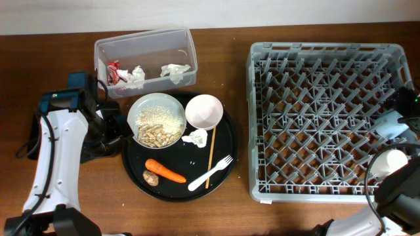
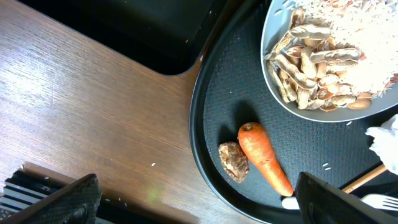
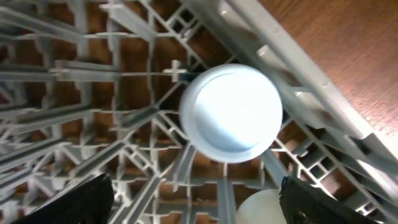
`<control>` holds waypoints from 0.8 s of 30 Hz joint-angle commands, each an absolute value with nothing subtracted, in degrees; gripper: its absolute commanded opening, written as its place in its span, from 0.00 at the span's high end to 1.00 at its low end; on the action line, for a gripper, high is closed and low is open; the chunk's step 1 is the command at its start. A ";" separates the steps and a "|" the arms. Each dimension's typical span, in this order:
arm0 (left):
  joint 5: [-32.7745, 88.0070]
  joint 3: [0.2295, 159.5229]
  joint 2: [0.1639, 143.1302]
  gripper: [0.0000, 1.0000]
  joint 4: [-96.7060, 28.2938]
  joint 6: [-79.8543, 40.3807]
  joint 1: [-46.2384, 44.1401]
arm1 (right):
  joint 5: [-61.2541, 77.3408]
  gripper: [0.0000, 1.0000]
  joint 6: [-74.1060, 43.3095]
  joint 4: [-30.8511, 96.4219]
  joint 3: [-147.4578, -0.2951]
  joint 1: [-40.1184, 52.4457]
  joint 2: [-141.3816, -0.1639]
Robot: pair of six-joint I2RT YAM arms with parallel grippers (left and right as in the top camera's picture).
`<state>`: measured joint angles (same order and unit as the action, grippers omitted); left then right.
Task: Sort waste into correct bins and load items into the dishwasher rack
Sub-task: 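Grasp the pink bowl with the right gripper and set it in the rack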
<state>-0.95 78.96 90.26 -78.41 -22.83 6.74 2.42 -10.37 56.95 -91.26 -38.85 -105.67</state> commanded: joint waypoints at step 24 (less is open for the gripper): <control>-1.32 79.00 89.97 0.00 -77.19 -23.51 6.92 | 2.11 0.36 -6.48 38.52 -91.94 28.12 -118.85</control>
<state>-0.93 78.96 90.26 -77.14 -23.03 6.74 2.81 -5.54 39.20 -91.46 28.16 -116.60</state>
